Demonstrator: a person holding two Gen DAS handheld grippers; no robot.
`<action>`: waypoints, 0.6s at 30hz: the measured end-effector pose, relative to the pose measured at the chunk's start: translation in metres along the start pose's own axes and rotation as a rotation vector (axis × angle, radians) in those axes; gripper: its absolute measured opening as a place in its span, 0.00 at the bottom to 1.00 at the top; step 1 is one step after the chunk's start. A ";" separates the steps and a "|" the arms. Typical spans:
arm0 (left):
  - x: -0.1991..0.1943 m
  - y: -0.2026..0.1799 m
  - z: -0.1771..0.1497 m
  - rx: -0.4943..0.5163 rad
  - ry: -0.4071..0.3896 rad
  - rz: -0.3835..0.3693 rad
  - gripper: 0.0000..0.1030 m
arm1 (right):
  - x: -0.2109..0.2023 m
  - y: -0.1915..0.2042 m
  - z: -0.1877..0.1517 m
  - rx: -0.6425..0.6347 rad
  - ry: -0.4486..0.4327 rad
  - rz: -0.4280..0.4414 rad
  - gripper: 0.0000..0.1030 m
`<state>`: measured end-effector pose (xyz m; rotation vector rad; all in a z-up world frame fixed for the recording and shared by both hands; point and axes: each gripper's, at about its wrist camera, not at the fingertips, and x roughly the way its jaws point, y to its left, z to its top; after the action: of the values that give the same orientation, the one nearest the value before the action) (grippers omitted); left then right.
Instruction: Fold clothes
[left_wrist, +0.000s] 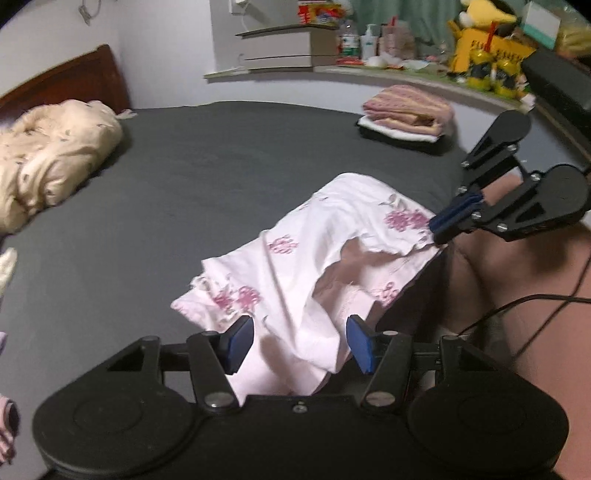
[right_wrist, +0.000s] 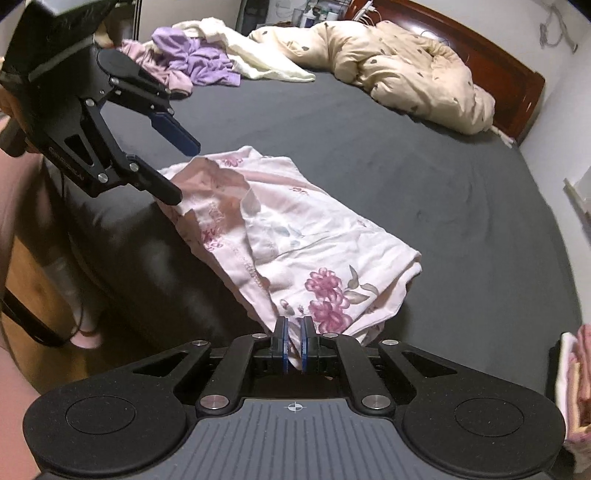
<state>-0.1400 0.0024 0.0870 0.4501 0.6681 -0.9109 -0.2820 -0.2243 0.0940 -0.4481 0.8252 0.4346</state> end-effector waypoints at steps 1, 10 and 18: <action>0.000 -0.002 -0.001 0.003 0.000 0.009 0.53 | -0.001 0.002 0.001 -0.002 -0.003 -0.008 0.04; -0.007 -0.006 -0.004 -0.132 -0.052 0.034 0.54 | 0.002 0.002 0.010 0.124 -0.017 -0.039 0.05; 0.000 -0.013 -0.005 -0.187 -0.066 0.110 0.54 | 0.004 0.003 0.013 0.153 -0.034 -0.047 0.05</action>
<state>-0.1522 -0.0019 0.0826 0.2860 0.6551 -0.7481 -0.2734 -0.2139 0.0983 -0.3174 0.8072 0.3321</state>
